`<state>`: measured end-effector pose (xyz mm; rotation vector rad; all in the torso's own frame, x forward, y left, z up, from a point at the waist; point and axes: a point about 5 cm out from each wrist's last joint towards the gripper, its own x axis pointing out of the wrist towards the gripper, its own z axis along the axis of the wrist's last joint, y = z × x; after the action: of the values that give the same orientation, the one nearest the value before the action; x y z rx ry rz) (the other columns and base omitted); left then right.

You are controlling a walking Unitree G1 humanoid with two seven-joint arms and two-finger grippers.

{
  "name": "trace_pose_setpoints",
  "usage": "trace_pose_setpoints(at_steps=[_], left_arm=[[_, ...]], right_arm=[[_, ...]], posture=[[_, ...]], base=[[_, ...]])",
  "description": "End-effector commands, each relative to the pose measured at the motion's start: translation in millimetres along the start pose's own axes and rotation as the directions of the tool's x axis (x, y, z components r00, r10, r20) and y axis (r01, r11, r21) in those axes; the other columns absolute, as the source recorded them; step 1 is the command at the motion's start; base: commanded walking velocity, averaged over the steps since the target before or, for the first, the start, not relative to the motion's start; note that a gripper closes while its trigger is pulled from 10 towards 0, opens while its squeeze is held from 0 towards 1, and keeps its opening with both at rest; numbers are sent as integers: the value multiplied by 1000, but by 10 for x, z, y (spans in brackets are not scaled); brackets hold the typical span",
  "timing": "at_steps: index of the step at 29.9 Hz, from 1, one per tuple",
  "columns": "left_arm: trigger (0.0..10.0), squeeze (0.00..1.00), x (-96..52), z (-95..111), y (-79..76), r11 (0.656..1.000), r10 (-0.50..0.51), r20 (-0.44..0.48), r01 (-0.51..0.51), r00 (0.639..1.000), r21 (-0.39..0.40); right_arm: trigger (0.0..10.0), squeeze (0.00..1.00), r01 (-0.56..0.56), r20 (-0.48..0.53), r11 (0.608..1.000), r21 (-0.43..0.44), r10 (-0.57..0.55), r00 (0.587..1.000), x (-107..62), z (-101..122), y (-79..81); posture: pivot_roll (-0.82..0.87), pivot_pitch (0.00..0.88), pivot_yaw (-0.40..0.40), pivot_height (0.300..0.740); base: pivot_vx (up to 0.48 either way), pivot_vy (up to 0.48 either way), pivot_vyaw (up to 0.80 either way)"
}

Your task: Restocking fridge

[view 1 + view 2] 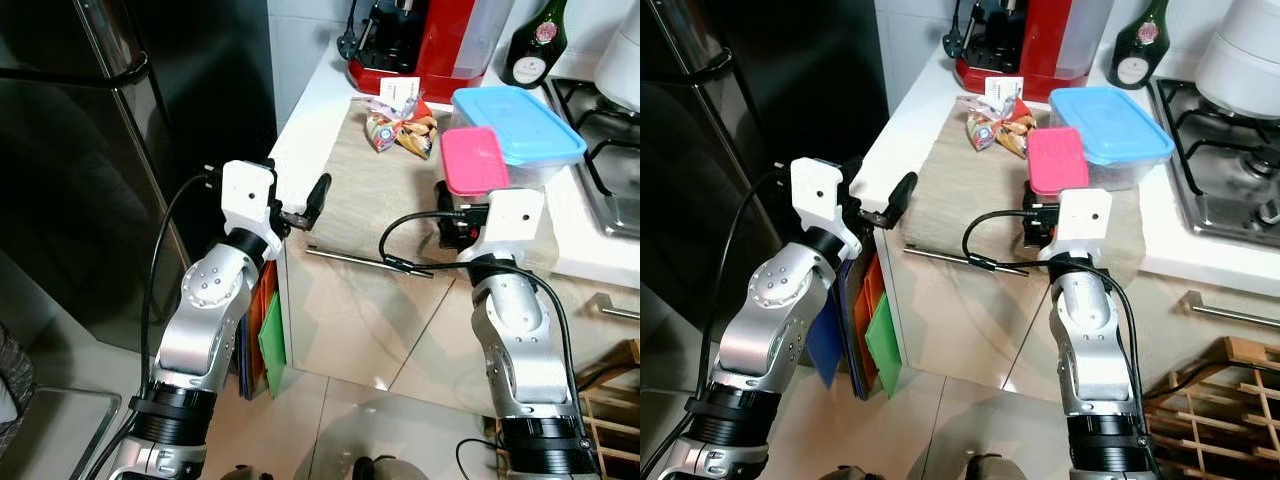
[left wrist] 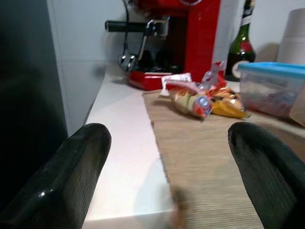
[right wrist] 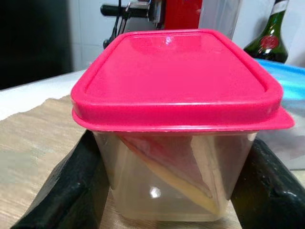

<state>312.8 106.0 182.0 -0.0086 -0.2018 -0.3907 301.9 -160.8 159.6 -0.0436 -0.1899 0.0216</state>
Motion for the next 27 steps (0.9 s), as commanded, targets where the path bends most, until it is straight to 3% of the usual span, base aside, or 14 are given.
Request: trace_pose_setpoints(at_steps=[1, 27], left_arm=[[10000, 0, 11, -2, 3, 1000, 8, -2, -8, 1000, 4], [10000, 0, 33, 6, -14, 1000, 0, 13, 0, 1000, -5]], right_arm=[[0, 0, -7, 6, 1000, -12, 7, 1000, 8, 32, 0], [0, 0, 9, -4, 1000, -16, -9, 1000, -17, 3, -45]], posture=[[-73, 85, -16, 740], [-87, 89, -3, 740]], base=[[-371, 0, 0], [-350, 0, 0]])
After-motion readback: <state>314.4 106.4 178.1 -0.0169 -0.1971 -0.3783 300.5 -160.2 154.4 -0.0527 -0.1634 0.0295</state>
